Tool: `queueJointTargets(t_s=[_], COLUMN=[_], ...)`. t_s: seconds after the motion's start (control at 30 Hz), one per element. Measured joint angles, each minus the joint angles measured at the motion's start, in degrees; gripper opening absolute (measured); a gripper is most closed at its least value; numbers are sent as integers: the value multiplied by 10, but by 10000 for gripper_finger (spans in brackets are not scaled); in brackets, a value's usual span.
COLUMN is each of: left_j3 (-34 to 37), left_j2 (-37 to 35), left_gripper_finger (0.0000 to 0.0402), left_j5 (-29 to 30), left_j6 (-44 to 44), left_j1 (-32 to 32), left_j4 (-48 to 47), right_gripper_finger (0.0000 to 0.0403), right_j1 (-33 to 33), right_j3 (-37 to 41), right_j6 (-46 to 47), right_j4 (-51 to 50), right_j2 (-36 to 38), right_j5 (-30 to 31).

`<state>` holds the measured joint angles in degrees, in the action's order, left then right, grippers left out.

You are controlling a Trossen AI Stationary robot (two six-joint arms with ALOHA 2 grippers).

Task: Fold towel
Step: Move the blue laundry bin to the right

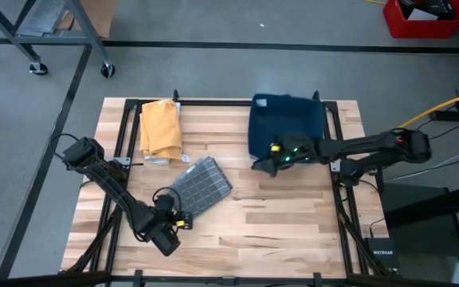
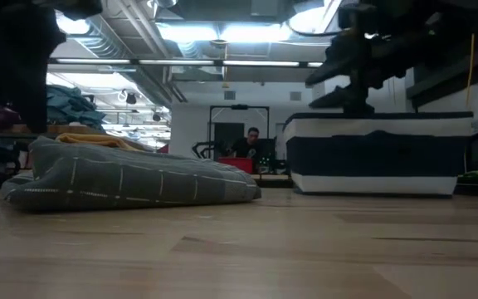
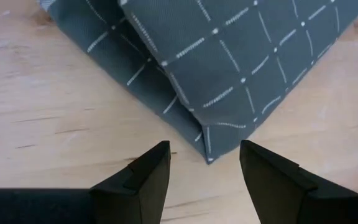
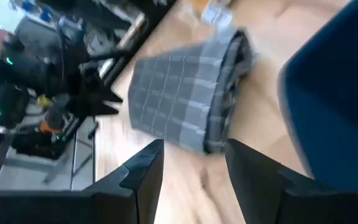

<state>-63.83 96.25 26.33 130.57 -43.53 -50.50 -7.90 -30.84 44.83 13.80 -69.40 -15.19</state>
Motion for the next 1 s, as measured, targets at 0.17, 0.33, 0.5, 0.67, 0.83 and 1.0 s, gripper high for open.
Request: queueJointTargets(t_s=[0.17,0.33,0.5,0.67,0.83,1.0], left_j3=[0,0,0,0,0,0], left_j2=[0,0,0,0,0,0], left_gripper_finger=[185,185,185,185,185,185], left_j5=[0,-1,-2,-2,-18,-19], left_j6=[13,14,14,11,8,8], left_j1=[10,10,8,8,8,8], left_j4=[-4,-4,-3,2,1,2], right_gripper_finger=[177,177,177,177,177,177], right_j1=[43,49,54,90,124,124], right_j3=[-51,-114,-185,-218,-219,-218], right_j6=[-10,-64,-93,-92,-59,-30], right_j4=[0,-1,-17,-34,-49,-58], right_j2=[-63,-66,-65,-81,-129,-190], right_j5=[64,121,126,116,121,85])
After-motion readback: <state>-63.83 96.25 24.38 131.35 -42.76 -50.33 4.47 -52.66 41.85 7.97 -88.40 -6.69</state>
